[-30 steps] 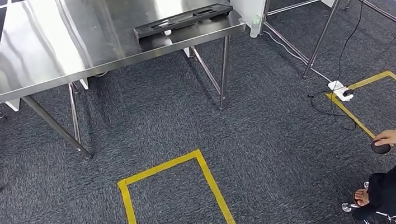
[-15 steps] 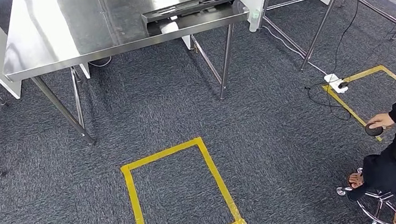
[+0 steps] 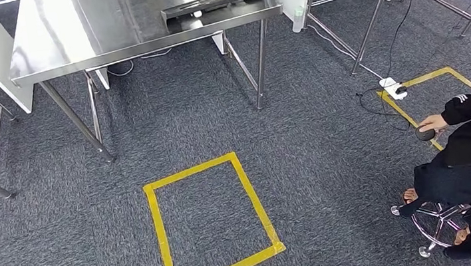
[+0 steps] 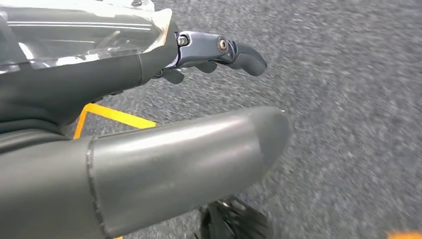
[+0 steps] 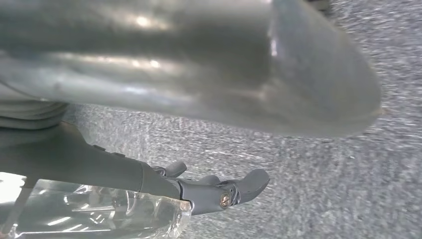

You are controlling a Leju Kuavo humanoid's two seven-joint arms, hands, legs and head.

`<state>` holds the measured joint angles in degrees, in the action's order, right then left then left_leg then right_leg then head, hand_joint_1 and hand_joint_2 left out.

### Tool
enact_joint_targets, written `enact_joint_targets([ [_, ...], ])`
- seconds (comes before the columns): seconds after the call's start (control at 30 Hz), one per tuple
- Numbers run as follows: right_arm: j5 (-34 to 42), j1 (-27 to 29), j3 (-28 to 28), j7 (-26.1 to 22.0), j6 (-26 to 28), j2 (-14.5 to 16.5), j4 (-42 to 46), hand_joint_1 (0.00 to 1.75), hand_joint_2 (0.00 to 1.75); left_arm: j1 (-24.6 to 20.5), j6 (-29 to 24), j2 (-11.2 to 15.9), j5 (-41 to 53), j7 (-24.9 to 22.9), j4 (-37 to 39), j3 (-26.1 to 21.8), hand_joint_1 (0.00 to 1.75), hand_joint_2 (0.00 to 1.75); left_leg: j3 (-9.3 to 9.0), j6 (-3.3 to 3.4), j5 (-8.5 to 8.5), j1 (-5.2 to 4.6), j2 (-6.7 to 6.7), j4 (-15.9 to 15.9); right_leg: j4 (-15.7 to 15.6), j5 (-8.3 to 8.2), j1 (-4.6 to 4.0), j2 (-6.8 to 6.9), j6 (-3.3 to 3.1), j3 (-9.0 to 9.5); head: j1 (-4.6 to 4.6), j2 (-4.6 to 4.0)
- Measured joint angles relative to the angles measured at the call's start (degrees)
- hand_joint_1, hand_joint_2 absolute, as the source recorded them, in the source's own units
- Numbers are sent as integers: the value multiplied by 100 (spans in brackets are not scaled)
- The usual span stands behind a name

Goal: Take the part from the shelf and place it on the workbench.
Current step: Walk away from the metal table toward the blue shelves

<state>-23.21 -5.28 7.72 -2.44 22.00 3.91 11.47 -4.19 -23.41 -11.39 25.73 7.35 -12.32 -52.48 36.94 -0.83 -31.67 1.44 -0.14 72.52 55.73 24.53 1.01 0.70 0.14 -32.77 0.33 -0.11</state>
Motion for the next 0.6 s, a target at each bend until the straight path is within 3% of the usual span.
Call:
enact_joint_targets([
  [0.03, 4, 0, 0, -4, 8, 1, 0, 0, 0, -4, 2, 3, 3, 3, -1, 0, 0, 0, -285, -15, 131, 19, 1, -311, 58, -42, 7, 0, 33, -102, -2, 0],
  [0.07, 9, 1, 0, -10, 13, 1, 1, 0, 0, -13, 5, 5, 8, 5, -1, 0, 0, 0, -600, -27, 144, 26, -2, -723, 133, -70, 2, -1, 67, -201, -3, 0],
  [0.13, 28, 0, 8, -40, 34, 0, 1, 0, 0, -36, 15, 7, 44, 20, -1, 1, 0, 0, -984, 10, -10, 10, -18, -1322, 251, -121, -20, 3, 145, -326, 10, 0],
  [0.2, 63, 6, 36, -90, 67, -1, 1, 0, 0, -43, 22, 13, 108, 49, 1, 6, 0, 0, -988, 135, -72, -43, -25, -1466, 253, -197, -43, 9, 238, -371, 26, 1],
  [0.27, 98, 26, 78, -127, 89, -4, -1, 0, 0, -41, 22, 20, 165, 71, 2, 12, 0, 0, -903, 286, 38, -65, 5, -1501, 330, -125, -31, -1, 284, -442, 18, 1],
  [0.3, 109, 38, 96, -138, 92, -2, -1, 0, 0, -41, 22, 26, 181, 78, 3, 14, 0, 0, -851, 346, 109, -60, 20, -1517, 496, 45, -22, -8, 269, -514, 22, 1],
  [0.37, 120, 51, 120, -154, 97, 6, -2, 0, 0, -43, 22, 36, 198, 86, 3, 20, 0, 0, -717, 399, 232, -53, 40, -1520, 1127, 551, 2, -21, 220, -705, 43, 1],
  [0.4, 125, 54, 129, -160, 100, 6, -2, 0, 0, -43, 22, 39, 204, 89, 3, 22, 0, 0, -649, 395, 287, -52, 49, -1516, 1476, 730, 10, -25, 233, -778, 47, 1],
  [0.43, 132, 57, 138, -165, 104, 2, -2, 0, 0, -41, 22, 39, 214, 90, 3, 26, 0, 0, -580, 384, 340, -51, 58, -1512, 1735, 807, 18, -29, 276, -796, 48, 0],
  [0.47, 142, 63, 148, -169, 107, -1, -2, 0, 0, -39, 23, 39, 222, 91, 3, 30, 0, 0, -516, 366, 390, -48, 64, -1507, 1812, 780, 26, -32, 338, -717, 48, 0],
  [0.5, 150, 68, 157, -173, 110, -3, -2, 0, 0, -38, 25, 40, 233, 91, 3, 35, 0, 0, -461, 343, 434, -41, 67, -1504, 1665, 690, 39, -32, 402, -525, 48, 0],
  [0.57, 158, 67, 173, -183, 112, -3, -2, 0, 0, -39, 26, 42, 245, 89, 3, 48, 0, 0, -410, 282, 506, -33, 69, -1498, 831, 548, 67, -35, 467, 118, 51, 1],
  [0.6, 155, 59, 177, -186, 113, -3, -2, 0, 0, -41, 25, 44, 249, 85, 3, 52, 0, 0, -399, 244, 541, -36, 70, -1499, 426, 538, 53, -48, 452, 408, 49, 1],
])
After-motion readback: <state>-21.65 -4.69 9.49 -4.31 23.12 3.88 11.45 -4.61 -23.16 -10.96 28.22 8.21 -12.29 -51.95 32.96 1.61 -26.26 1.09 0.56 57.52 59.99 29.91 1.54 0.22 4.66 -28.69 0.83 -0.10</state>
